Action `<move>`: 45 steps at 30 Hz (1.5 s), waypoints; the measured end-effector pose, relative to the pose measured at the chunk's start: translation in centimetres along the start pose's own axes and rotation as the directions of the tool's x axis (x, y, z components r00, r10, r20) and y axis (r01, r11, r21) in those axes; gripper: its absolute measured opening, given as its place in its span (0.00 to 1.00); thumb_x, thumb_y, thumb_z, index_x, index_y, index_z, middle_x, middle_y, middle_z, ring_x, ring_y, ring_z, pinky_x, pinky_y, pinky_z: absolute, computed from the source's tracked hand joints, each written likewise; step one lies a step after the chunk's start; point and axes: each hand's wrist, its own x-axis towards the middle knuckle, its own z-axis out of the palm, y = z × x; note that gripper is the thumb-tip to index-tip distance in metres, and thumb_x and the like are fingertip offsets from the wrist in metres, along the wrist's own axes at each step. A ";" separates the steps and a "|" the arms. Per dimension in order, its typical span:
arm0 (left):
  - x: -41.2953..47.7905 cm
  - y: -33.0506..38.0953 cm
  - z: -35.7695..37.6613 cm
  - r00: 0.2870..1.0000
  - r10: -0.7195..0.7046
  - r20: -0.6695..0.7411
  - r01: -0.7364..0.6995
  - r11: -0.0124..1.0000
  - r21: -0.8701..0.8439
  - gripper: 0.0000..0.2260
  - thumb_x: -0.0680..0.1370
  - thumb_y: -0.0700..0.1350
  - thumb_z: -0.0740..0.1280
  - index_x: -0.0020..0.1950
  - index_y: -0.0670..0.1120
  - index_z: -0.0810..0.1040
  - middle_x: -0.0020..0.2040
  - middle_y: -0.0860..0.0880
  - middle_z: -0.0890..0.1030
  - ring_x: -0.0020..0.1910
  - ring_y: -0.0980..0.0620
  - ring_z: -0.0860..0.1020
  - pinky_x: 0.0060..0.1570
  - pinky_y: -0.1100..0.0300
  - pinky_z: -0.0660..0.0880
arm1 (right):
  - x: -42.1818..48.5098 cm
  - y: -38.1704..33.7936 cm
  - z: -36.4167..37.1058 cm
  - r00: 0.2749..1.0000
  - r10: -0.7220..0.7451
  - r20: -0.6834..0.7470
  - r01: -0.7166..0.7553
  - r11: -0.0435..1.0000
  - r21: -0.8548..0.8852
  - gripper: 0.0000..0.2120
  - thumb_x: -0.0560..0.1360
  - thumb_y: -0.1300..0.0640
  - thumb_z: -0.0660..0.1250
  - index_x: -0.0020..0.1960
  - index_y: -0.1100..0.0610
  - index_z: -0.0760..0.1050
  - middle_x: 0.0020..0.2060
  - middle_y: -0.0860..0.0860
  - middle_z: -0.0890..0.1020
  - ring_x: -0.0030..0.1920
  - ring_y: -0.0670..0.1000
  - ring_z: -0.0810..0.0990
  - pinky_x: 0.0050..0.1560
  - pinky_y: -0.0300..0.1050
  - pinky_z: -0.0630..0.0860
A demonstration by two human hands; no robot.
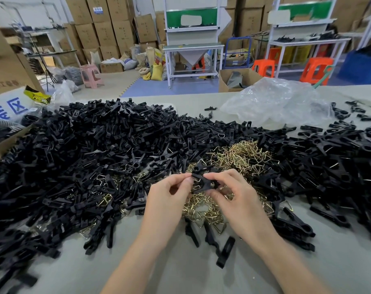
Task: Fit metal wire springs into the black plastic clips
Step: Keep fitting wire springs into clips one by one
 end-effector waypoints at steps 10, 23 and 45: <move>-0.2 0.0 0.0 0.998 -0.048 0.039 0.048 0.999 -0.008 0.07 0.80 0.43 0.68 0.55 0.52 0.84 0.40 0.52 0.85 0.40 0.55 0.83 0.47 0.61 0.80 | -0.3 -0.4 0.1 0.990 -0.140 -0.003 0.137 0.974 -0.183 0.18 0.74 0.60 0.76 0.62 0.47 0.82 0.47 0.38 0.76 0.49 0.35 0.76 0.49 0.26 0.69; -0.7 1.1 1.4 0.920 -0.270 0.284 0.366 0.850 -0.379 0.17 0.82 0.50 0.58 0.38 0.48 0.80 0.35 0.45 0.81 0.35 0.48 0.80 0.41 0.52 0.76 | -1.2 -2.5 1.8 0.957 -0.283 0.070 0.291 0.936 -0.196 0.10 0.74 0.46 0.68 0.53 0.48 0.79 0.49 0.36 0.72 0.53 0.39 0.72 0.56 0.30 0.67; -1.0 1.5 0.9 0.808 -0.309 0.502 0.565 0.647 -0.512 0.20 0.80 0.58 0.63 0.40 0.47 0.87 0.30 0.47 0.77 0.29 0.51 0.77 0.28 0.59 0.75 | -1.2 -2.5 1.6 0.907 -0.357 0.225 0.396 0.903 -0.165 0.06 0.75 0.42 0.69 0.47 0.43 0.75 0.60 0.46 0.72 0.64 0.47 0.69 0.68 0.58 0.70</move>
